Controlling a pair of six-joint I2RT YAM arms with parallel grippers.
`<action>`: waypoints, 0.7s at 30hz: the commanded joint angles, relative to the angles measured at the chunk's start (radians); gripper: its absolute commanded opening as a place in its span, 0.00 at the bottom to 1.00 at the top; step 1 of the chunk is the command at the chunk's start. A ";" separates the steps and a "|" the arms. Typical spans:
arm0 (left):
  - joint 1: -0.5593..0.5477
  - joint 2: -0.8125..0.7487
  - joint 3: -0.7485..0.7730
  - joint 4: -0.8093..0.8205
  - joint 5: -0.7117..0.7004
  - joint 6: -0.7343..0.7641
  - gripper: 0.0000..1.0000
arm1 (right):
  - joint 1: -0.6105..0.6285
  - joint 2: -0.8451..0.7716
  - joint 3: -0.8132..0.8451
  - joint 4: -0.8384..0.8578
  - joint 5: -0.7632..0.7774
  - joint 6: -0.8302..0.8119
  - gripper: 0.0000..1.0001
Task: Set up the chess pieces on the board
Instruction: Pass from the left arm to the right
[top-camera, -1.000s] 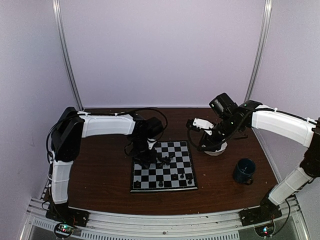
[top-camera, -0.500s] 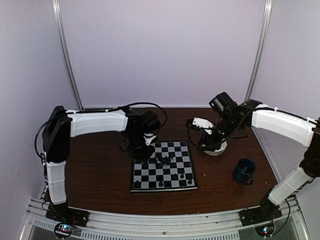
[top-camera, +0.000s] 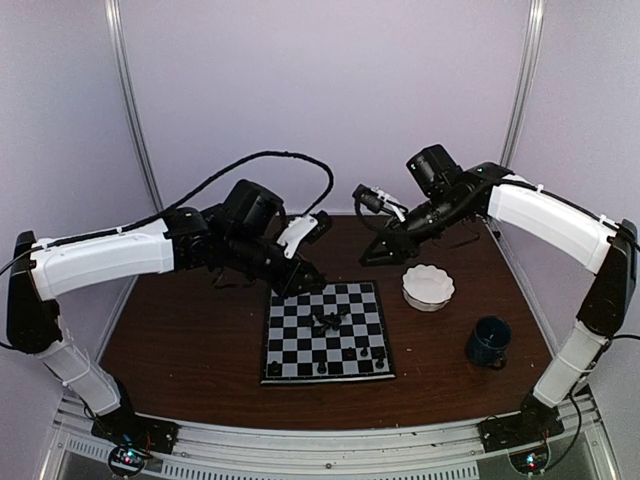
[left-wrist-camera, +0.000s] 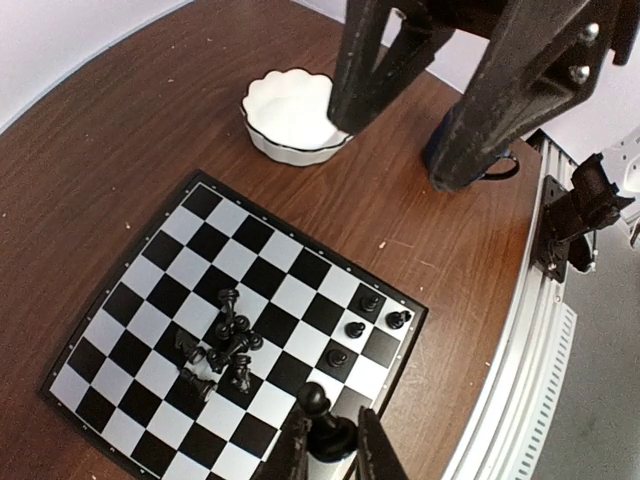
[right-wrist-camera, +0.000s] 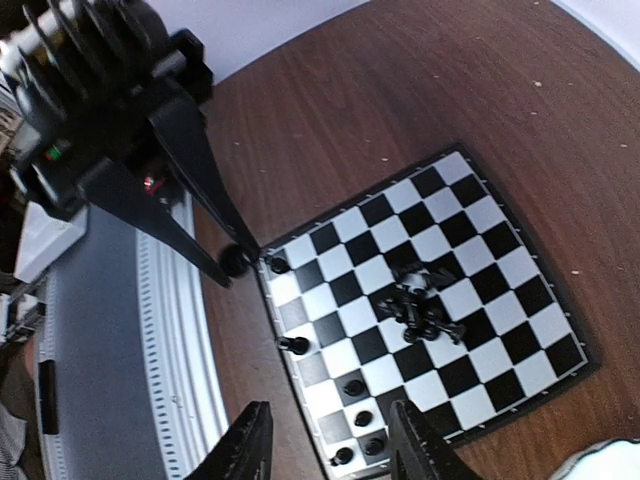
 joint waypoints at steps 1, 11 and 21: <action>-0.011 -0.018 -0.046 0.148 0.043 0.077 0.12 | 0.003 0.039 0.048 -0.015 -0.233 0.124 0.43; -0.041 -0.028 -0.062 0.187 0.056 0.111 0.11 | 0.072 0.092 0.045 0.037 -0.291 0.201 0.44; -0.054 -0.038 -0.069 0.204 0.063 0.136 0.12 | 0.077 0.129 0.046 0.094 -0.324 0.299 0.36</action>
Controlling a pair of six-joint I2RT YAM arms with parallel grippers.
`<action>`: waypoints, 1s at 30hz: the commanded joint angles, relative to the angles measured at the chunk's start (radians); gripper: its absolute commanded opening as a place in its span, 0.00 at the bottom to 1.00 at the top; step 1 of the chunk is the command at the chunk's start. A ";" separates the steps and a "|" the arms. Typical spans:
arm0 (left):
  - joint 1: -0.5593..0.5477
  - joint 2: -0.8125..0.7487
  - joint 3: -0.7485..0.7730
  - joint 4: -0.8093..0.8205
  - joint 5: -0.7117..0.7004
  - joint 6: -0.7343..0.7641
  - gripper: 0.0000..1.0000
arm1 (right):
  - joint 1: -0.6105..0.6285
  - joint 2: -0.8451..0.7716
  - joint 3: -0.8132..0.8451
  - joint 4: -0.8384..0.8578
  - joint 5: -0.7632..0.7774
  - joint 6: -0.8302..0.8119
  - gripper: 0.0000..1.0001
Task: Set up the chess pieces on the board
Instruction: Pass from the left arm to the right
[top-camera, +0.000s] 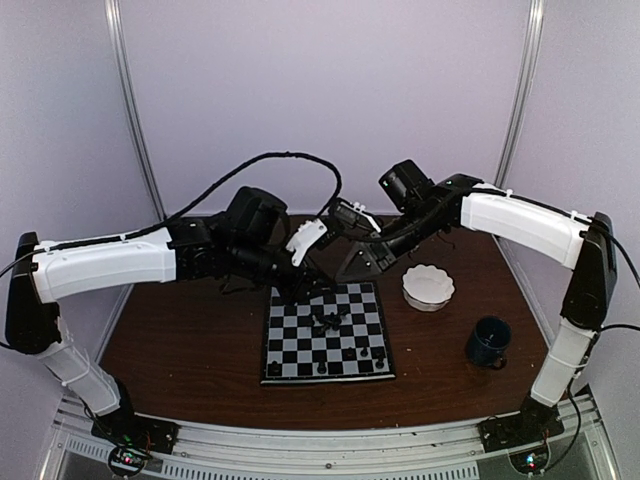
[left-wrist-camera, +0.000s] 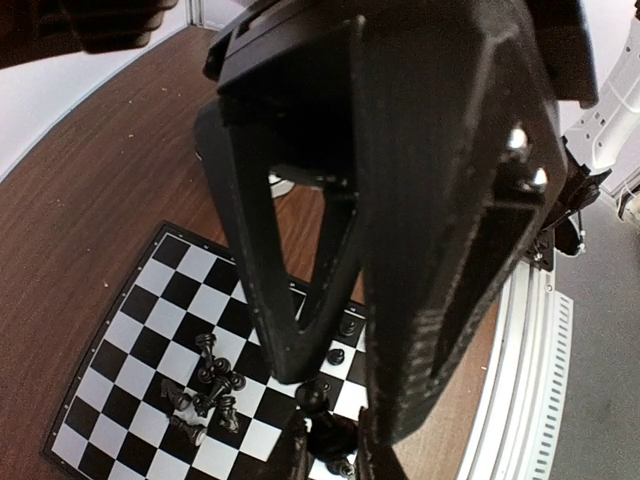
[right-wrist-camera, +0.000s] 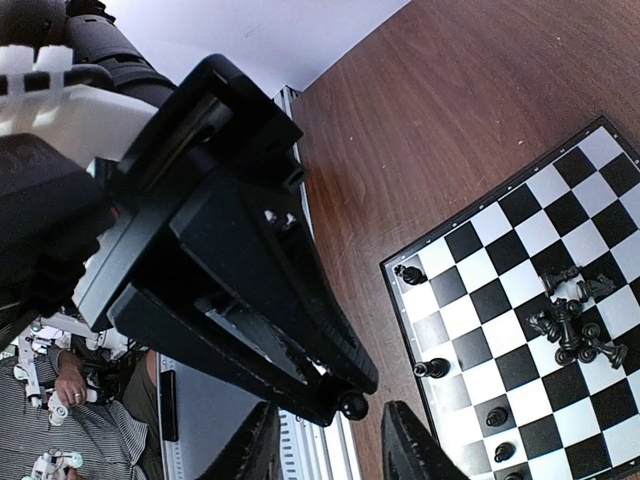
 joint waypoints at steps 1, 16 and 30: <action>-0.006 -0.034 -0.008 0.059 0.025 0.027 0.11 | -0.002 0.010 0.020 0.056 -0.040 0.069 0.35; -0.006 -0.035 -0.022 0.082 -0.001 0.027 0.12 | 0.000 0.013 -0.014 0.101 -0.069 0.112 0.16; -0.006 -0.031 -0.039 0.105 -0.023 0.029 0.12 | 0.017 0.018 -0.002 0.059 -0.017 0.064 0.12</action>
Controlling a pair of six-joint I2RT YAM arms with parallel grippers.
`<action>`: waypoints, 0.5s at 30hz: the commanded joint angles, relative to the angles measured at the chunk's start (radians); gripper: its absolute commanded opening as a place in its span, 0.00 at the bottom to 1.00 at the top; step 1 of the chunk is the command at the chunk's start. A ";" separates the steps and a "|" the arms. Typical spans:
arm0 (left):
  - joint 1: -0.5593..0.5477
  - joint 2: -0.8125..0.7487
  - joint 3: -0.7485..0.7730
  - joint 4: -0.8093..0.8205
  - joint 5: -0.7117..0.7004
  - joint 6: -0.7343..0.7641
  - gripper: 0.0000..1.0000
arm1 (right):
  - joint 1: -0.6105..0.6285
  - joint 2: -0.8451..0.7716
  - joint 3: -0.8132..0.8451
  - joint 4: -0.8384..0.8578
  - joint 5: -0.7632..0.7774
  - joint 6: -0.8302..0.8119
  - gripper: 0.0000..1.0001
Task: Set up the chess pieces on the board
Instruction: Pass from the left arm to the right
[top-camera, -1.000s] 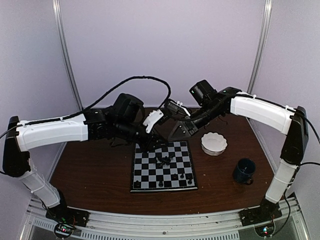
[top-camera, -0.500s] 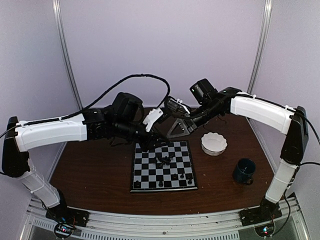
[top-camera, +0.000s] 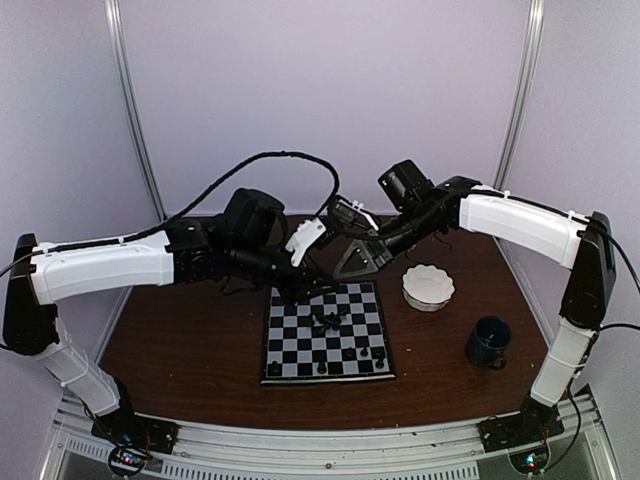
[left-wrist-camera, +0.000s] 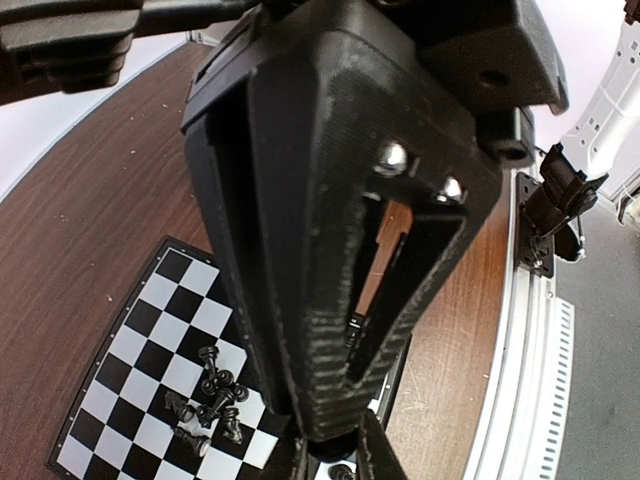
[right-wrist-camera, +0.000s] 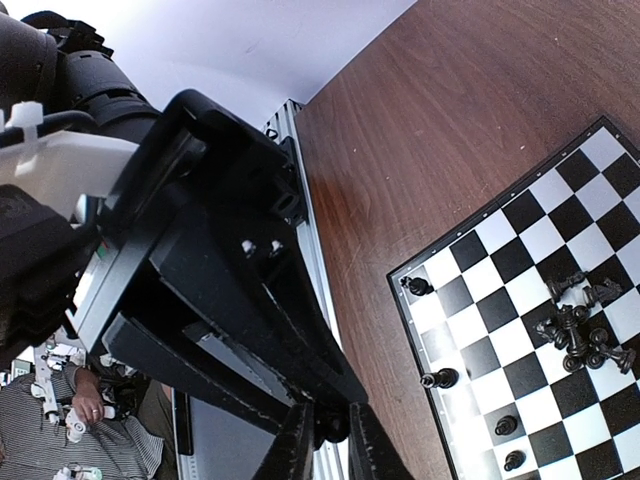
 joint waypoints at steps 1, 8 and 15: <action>-0.005 -0.016 -0.013 0.053 -0.019 0.019 0.12 | 0.015 0.008 0.012 -0.015 0.017 -0.034 0.10; -0.005 -0.050 -0.044 0.026 -0.063 0.007 0.34 | 0.015 0.000 0.062 -0.095 0.124 -0.139 0.05; -0.005 -0.219 -0.151 -0.131 -0.183 0.033 0.44 | 0.014 0.009 0.109 -0.181 0.278 -0.304 0.06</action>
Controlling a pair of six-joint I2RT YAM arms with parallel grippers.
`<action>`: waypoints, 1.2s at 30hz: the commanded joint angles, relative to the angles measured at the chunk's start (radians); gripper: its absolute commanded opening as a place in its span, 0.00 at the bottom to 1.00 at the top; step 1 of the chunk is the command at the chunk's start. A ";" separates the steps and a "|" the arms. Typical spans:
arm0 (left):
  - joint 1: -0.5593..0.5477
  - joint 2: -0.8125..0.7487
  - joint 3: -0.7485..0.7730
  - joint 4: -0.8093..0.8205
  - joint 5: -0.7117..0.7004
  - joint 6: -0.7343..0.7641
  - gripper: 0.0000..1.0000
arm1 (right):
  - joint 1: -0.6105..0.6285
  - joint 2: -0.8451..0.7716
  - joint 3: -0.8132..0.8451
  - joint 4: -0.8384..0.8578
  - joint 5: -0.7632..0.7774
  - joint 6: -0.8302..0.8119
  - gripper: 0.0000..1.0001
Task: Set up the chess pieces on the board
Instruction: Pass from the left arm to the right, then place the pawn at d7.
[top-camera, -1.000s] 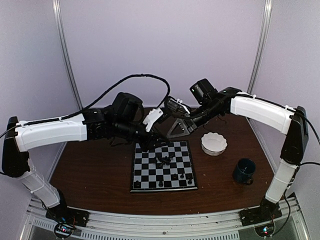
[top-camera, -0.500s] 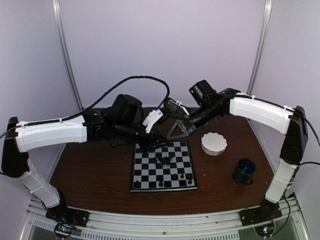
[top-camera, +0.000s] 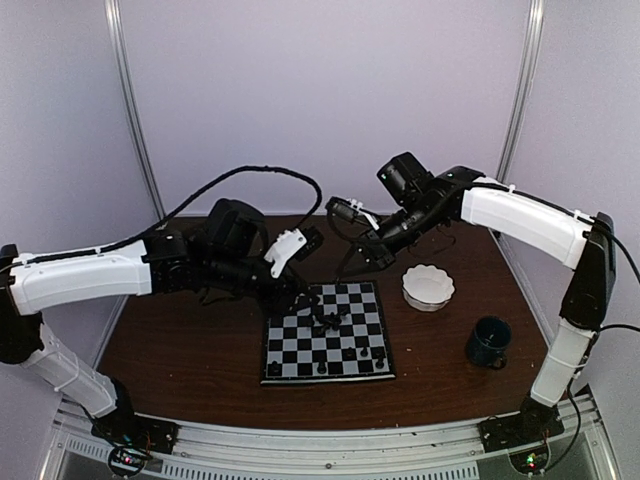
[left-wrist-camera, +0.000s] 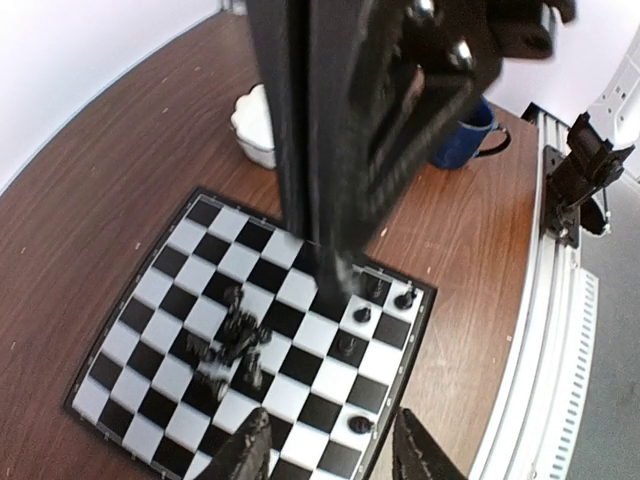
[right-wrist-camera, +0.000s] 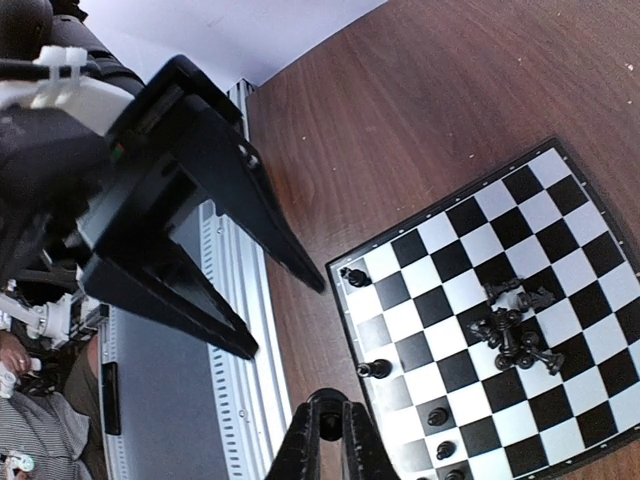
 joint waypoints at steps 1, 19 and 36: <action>0.003 -0.143 -0.061 -0.088 -0.143 0.034 0.46 | 0.006 0.014 0.033 -0.068 0.138 -0.142 0.06; 0.578 0.098 0.049 0.130 -0.106 -0.154 0.47 | 0.209 0.121 -0.080 0.076 0.527 -0.388 0.07; 0.599 -0.002 -0.042 0.169 -0.022 -0.154 0.47 | 0.272 0.217 -0.204 0.147 0.610 -0.438 0.08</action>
